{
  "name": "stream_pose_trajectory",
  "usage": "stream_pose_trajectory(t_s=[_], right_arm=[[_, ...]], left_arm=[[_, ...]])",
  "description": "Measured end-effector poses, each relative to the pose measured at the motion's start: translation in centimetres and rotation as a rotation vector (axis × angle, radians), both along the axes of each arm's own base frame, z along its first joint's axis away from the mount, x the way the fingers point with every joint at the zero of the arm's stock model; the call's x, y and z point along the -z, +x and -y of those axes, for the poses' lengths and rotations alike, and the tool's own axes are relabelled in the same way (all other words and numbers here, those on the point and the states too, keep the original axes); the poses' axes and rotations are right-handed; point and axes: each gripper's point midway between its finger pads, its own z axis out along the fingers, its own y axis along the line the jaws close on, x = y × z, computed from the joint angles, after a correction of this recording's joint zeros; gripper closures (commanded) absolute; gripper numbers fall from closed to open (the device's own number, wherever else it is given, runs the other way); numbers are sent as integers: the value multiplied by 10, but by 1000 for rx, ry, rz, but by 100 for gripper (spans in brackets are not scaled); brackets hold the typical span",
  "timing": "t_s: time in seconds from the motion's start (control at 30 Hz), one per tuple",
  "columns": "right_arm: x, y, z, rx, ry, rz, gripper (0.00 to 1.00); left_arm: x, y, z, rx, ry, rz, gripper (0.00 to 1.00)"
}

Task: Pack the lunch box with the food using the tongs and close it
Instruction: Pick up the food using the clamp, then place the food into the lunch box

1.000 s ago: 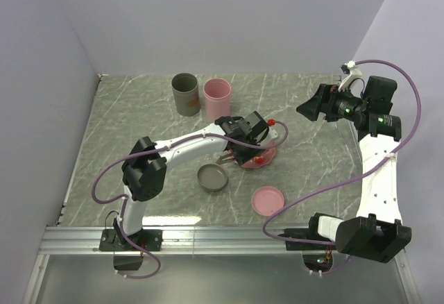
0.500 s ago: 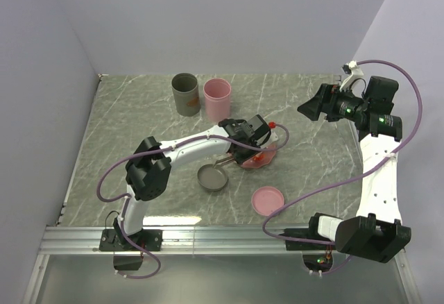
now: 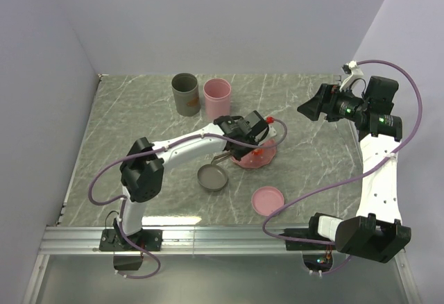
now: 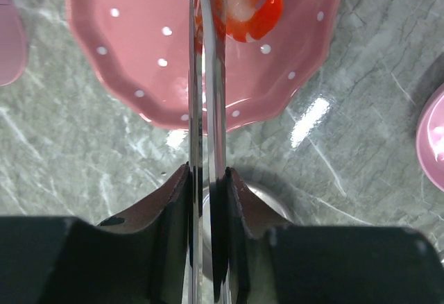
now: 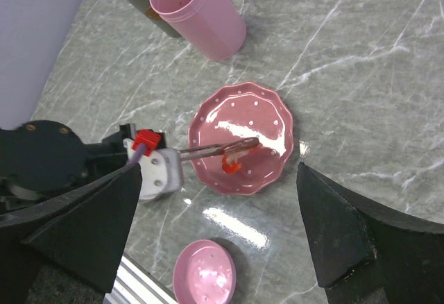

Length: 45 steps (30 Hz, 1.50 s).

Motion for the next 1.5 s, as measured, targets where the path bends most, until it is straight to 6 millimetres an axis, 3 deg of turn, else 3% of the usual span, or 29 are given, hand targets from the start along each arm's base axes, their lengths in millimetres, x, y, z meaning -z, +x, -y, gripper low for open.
stream_pose_trajectory(t_s=[0.53, 0.83, 0.97, 1.23, 1.33, 1.5], right_arm=[[0, 0, 1, 5, 0, 0, 1], [0, 0, 2, 5, 0, -1, 1], [1, 0, 2, 6, 0, -2, 1], [3, 2, 2, 5, 3, -10, 1], [5, 3, 2, 5, 5, -18, 1], [7, 3, 2, 5, 6, -22, 1]], left_arm=[[-49, 27, -25, -80, -89, 57, 84], [-104, 52, -49, -150, -205, 119, 83], [-126, 79, -76, -229, -260, 145, 84], [-149, 140, -164, -449, -317, 189, 84], [-154, 152, -191, -509, -326, 202, 83], [-154, 162, -219, -563, -343, 197, 84]])
